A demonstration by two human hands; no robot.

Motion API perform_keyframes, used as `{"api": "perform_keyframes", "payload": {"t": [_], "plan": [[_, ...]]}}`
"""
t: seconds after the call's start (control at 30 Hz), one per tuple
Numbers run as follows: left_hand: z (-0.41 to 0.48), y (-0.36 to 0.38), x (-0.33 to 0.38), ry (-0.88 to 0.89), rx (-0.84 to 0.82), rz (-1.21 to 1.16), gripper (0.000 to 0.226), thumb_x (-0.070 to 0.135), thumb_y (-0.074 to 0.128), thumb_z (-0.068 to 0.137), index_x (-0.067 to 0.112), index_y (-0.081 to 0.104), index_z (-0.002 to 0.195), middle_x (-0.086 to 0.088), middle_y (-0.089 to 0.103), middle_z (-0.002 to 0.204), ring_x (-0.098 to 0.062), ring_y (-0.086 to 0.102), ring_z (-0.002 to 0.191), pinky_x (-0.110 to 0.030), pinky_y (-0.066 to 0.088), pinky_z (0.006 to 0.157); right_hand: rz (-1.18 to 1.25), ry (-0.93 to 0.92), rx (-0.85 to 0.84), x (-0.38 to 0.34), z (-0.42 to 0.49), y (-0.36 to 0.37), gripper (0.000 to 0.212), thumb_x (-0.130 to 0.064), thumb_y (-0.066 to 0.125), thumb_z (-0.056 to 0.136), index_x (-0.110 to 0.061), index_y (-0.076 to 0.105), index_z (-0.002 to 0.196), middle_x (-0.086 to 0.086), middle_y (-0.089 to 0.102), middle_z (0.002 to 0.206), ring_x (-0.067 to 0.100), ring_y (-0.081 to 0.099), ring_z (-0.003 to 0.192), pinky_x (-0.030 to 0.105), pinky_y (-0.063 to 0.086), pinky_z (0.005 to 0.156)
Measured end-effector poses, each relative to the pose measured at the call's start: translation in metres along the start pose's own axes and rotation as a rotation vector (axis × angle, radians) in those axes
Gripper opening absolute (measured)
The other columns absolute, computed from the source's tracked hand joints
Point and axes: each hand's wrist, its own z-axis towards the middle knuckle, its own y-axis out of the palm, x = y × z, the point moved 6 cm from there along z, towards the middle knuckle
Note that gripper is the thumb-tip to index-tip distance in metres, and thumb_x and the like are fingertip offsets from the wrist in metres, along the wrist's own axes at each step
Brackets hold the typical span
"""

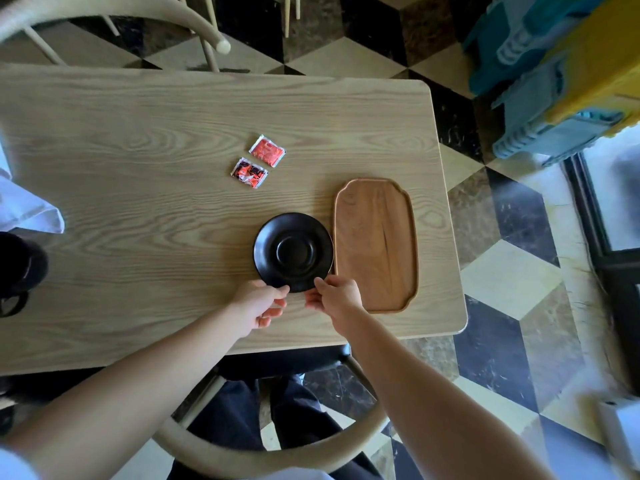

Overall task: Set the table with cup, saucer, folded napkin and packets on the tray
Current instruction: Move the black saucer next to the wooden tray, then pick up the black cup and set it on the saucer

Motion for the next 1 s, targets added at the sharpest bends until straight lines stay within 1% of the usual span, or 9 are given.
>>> {"api": "perform_keyframes", "payload": {"t": [0.2,0.33,0.47,0.57,0.63,0.73,0.8,0.87,1.0], "plan": [[-0.007,-0.001,0.004,0.113,0.026,0.101,0.024,0.03,0.071,0.083,0.009,0.061,0.09,-0.004,0.069,0.072,-0.015,0.059,0.054,-0.021,0.037,0.046,0.003,-0.01,-0.003,0.001,-0.005,0.0,0.026,-0.014,0.06,0.094,-0.005,0.069,0.072,0.009,0.072,0.06,0.025,0.071,0.059,0.044,0.063,0.073],[-0.014,-0.003,0.005,0.196,0.012,0.169,0.012,0.025,0.067,0.085,0.014,0.061,0.086,-0.002,0.067,0.073,-0.013,0.057,0.051,-0.019,0.034,0.042,0.022,0.028,0.027,0.0,-0.013,-0.003,0.023,-0.016,0.058,0.094,-0.001,0.068,0.081,0.009,0.074,0.061,0.028,0.072,0.058,0.042,0.063,0.07],[-0.025,-0.022,0.004,0.226,0.058,0.198,0.007,0.02,0.063,0.086,0.014,0.061,0.088,-0.001,0.068,0.073,-0.014,0.058,0.052,-0.019,0.037,0.043,-0.139,0.013,0.059,-0.004,-0.029,0.0,0.028,-0.019,0.055,0.093,0.0,0.066,0.074,0.01,0.073,0.057,0.028,0.071,0.051,0.044,0.064,0.067],[-0.037,-0.044,0.003,0.278,0.097,0.217,0.008,0.021,0.061,0.086,0.014,0.063,0.086,-0.002,0.07,0.073,-0.015,0.058,0.051,-0.019,0.038,0.041,-0.287,-0.044,0.069,-0.009,-0.049,0.013,0.03,-0.013,0.049,0.088,-0.001,0.067,0.067,0.008,0.071,0.052,0.023,0.068,0.043,0.033,0.061,0.053],[-0.045,-0.055,0.003,0.319,0.126,0.264,0.01,0.022,0.059,0.085,0.013,0.063,0.083,-0.003,0.07,0.072,-0.015,0.057,0.049,-0.02,0.037,0.04,-0.401,-0.113,0.062,-0.016,-0.058,0.025,0.029,-0.01,0.046,0.084,-0.002,0.069,0.067,0.007,0.071,0.052,0.021,0.066,0.04,0.028,0.059,0.049],[-0.062,-0.087,-0.006,0.402,0.199,0.359,0.018,0.023,0.056,0.086,0.008,0.064,0.079,-0.005,0.071,0.071,-0.014,0.057,0.046,-0.017,0.038,0.038,-0.508,-0.205,-0.013,-0.029,-0.073,0.063,0.027,-0.009,0.047,0.083,-0.003,0.068,0.067,0.013,0.073,0.061,0.022,0.065,0.039,0.027,0.059,0.049],[-0.073,-0.112,-0.015,0.434,0.232,0.377,0.019,0.025,0.057,0.089,0.013,0.063,0.075,-0.001,0.069,0.07,-0.009,0.058,0.047,-0.016,0.041,0.04,-0.539,-0.256,-0.075,-0.035,-0.082,0.093,0.025,-0.006,0.047,0.081,-0.004,0.066,0.065,0.015,0.072,0.064,0.022,0.062,0.038,0.029,0.059,0.045],[-0.083,-0.141,-0.027,0.434,0.274,0.358,0.018,0.027,0.057,0.091,0.02,0.06,0.074,0.002,0.068,0.071,-0.007,0.059,0.05,-0.018,0.044,0.045,-0.575,-0.3,-0.141,-0.038,-0.091,0.127,0.023,-0.005,0.047,0.08,-0.003,0.065,0.064,0.016,0.071,0.065,0.025,0.063,0.042,0.037,0.062,0.05],[-0.094,-0.204,-0.057,0.373,0.377,0.308,0.018,0.026,0.056,0.09,0.019,0.06,0.074,0.001,0.069,0.072,-0.008,0.058,0.048,-0.019,0.042,0.043,-0.728,-0.38,-0.235,-0.033,-0.103,0.192,0.018,-0.013,0.051,0.079,-0.006,0.067,0.074,0.014,0.074,0.066,0.031,0.072,0.061,0.046,0.063,0.067]]}}
